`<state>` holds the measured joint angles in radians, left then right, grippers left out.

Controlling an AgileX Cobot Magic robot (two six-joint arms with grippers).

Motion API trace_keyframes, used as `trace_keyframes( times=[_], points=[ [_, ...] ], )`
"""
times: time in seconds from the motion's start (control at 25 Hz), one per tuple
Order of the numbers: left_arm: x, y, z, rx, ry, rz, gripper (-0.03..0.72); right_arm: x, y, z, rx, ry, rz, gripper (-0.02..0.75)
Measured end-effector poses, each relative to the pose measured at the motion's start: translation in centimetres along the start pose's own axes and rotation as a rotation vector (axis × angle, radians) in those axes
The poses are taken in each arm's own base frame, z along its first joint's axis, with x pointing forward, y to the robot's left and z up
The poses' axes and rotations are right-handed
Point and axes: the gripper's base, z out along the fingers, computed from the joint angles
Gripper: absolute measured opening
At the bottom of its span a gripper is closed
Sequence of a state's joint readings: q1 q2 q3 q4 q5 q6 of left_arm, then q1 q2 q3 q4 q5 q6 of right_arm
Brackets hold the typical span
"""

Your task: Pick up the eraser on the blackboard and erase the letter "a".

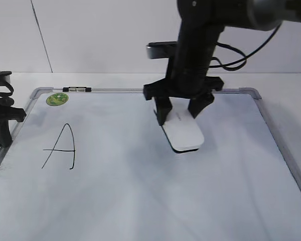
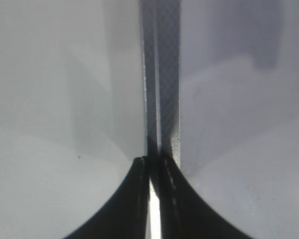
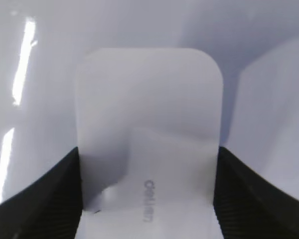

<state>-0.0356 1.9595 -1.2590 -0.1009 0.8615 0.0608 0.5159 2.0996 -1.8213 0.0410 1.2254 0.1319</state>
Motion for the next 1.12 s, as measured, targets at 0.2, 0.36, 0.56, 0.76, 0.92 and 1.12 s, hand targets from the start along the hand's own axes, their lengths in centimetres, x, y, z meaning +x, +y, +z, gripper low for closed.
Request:
trace_keyframes(
  times=[0.2,0.36,0.56,0.76,0.92,1.12],
  points=[
    [0.0,0.0,0.0,0.001,0.0,-0.001,0.015,2.6,-4.5,-1.6,0.0,0.033,0.118,0.546],
    [0.0,0.0,0.0,0.003,0.0,-0.004,0.015,5.1,-7.8,-1.9,0.005,0.074,0.207,0.546],
    [0.0,0.0,0.0,0.011,-0.001,-0.011,0.015,6.9,-11.7,-0.7,0.012,0.101,0.283,0.546],
    [0.0,-0.1,0.0,0.014,-0.001,-0.012,0.015,7.5,-15.0,-1.0,0.024,0.08,0.323,0.546],
    [0.0,-0.1,0.0,0.014,-0.001,-0.012,0.015,7.8,-16.8,-1.2,0.032,0.059,0.334,0.546],
    [0.0,-0.1,0.0,0.015,-0.001,-0.012,0.015,7.6,-17.2,-1.3,0.049,0.028,0.309,0.546]
  ],
)
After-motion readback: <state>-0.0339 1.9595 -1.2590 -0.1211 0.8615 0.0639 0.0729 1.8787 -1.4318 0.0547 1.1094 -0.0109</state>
